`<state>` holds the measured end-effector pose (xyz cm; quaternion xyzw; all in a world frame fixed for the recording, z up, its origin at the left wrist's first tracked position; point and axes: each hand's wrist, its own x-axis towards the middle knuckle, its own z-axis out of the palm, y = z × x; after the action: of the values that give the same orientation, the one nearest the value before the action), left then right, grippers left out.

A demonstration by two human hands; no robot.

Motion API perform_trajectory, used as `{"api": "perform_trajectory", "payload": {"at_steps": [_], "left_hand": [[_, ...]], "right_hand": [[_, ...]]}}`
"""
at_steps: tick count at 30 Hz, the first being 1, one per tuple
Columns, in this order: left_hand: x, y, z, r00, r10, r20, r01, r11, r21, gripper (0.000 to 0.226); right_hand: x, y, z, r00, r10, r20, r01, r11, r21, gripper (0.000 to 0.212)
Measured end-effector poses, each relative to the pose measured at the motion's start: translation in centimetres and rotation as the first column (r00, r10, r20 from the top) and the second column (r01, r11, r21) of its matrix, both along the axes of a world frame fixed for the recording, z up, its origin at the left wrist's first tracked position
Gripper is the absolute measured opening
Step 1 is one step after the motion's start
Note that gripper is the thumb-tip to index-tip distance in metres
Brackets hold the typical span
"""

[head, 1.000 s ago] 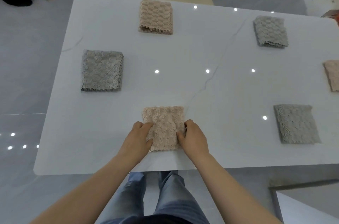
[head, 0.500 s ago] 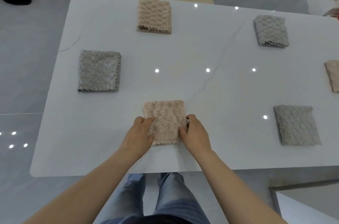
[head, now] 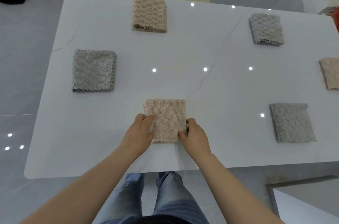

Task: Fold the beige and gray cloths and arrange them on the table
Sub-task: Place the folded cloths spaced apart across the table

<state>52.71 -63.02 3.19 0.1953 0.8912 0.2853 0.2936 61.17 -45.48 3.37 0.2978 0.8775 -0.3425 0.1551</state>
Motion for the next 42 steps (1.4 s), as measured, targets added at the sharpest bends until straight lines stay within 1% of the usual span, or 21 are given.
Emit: {"api": "perform_trajectory", "payload": {"at_steps": [4, 16, 24, 28, 31, 36, 42], "left_hand": [[-0.1, -0.1, 0.0, 1.0, -0.007, -0.008, 0.006, 1.0, -0.008, 0.058], [0.5, -0.3, -0.2, 0.999, -0.036, -0.002, 0.036, 0.999, 0.007, 0.057], [0.8, 0.3, 0.0, 0.998, -0.063, 0.012, 0.063, 0.998, 0.011, 0.057], [1.0, 0.7, 0.1, 0.998, -0.054, 0.015, 0.054, 0.998, 0.032, 0.053], [1.1, 0.8, 0.4, 0.998, -0.055, 0.026, 0.054, 0.998, 0.045, 0.051], [1.1, 1.1, 0.5, 0.998, -0.053, 0.04, 0.051, 0.998, 0.039, 0.056], [1.2, 1.5, 0.3, 0.999, -0.007, 0.038, 0.007, 1.0, 0.012, 0.061]], "right_hand": [[-0.3, -0.1, -0.2, 1.0, -0.001, -0.003, 0.001, 1.0, 0.0, 0.015], [0.2, 0.0, -0.1, 0.999, 0.031, 0.044, -0.032, 0.999, 0.026, 0.018], [0.9, 0.7, -0.2, 0.999, -0.015, 0.044, 0.012, 0.998, 0.055, 0.016], [0.9, 1.0, -0.3, 0.999, -0.04, 0.028, 0.038, 0.996, 0.084, 0.013], [1.0, 1.1, -0.2, 0.999, -0.044, 0.029, 0.04, 0.991, 0.125, 0.017], [0.8, 1.2, -0.3, 0.998, -0.066, 0.006, 0.066, 0.995, 0.073, 0.022], [0.8, 1.3, -0.6, 0.997, -0.077, 0.016, 0.076, 0.997, 0.031, 0.025]]}}
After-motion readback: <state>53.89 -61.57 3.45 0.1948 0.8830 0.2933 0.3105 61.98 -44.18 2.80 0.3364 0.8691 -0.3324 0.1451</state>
